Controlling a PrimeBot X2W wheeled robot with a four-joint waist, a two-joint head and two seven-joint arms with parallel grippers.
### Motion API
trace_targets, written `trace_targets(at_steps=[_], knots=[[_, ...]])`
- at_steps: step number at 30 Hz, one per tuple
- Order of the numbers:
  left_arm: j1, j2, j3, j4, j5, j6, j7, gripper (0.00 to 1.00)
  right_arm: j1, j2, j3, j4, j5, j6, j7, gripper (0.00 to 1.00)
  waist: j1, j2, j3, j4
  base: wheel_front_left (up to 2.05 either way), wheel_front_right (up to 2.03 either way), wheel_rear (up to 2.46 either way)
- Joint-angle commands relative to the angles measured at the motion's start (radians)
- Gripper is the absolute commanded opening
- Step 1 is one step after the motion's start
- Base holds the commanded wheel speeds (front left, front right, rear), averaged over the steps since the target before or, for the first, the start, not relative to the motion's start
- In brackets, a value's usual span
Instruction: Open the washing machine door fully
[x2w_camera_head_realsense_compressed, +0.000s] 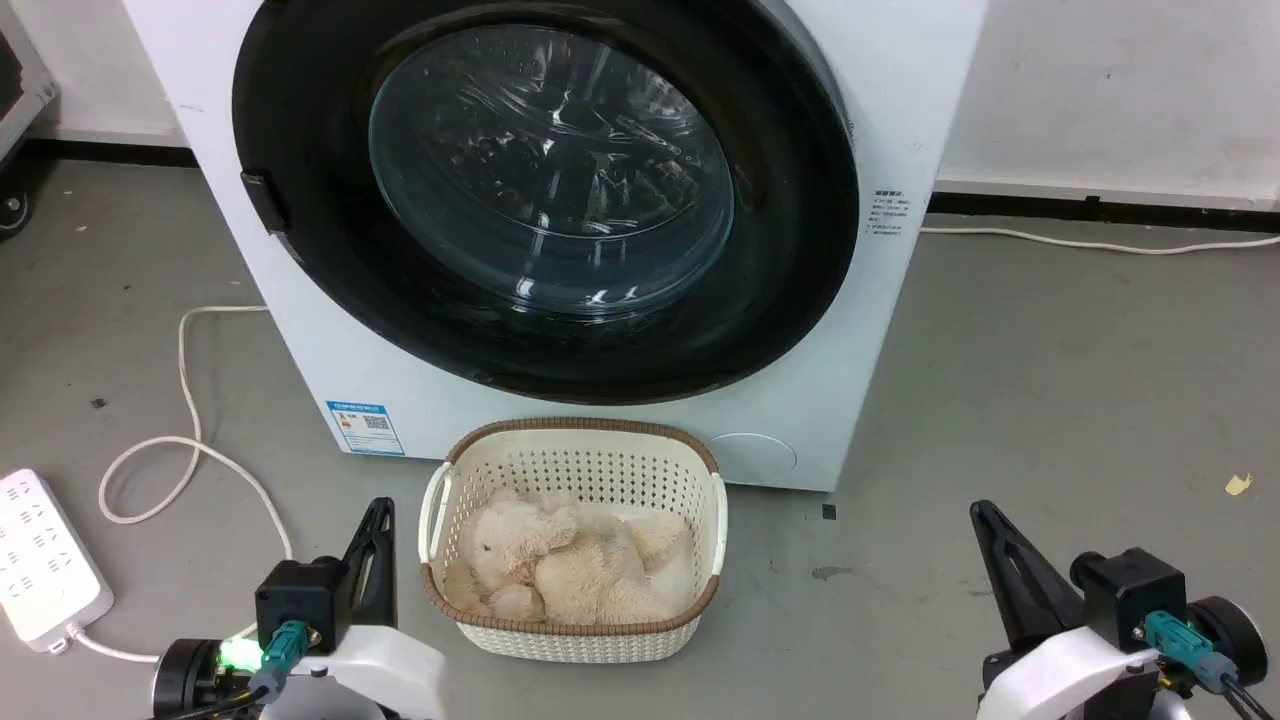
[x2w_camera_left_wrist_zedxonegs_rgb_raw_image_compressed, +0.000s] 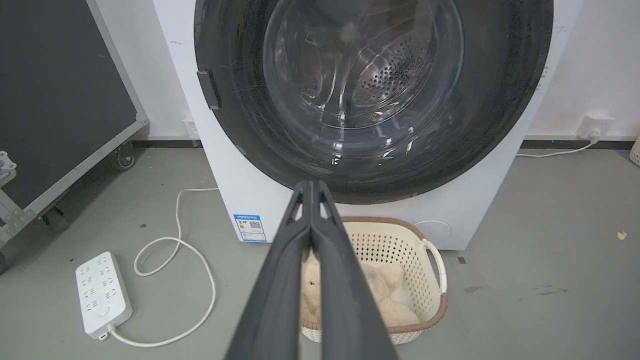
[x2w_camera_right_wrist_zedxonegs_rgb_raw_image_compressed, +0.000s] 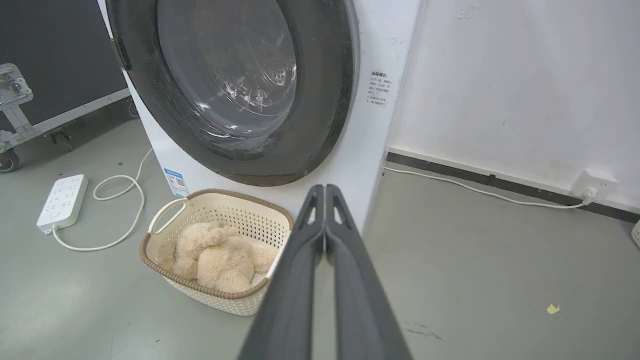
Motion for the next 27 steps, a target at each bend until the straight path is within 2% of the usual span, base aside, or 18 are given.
trace_targets(at_steps=[1, 27], knots=[[-0.001, 0.0, -0.002, -0.004, 0.003, 0.003, 0.0, 0.0, -0.012, 0.004, -0.001, 0.002, -0.008, -0.002, 0.001, 0.0, 0.0, 0.0, 0.0, 0.0, 0.0, 0.0, 0.0], [-0.001, 0.0, -0.002, -0.004, 0.003, 0.003, 0.0, 0.0, -0.012, 0.004, -0.001, 0.002, -0.008, -0.002, 0.001, 0.0, 0.0, 0.0, 0.0, 0.0, 0.0, 0.0, 0.0]])
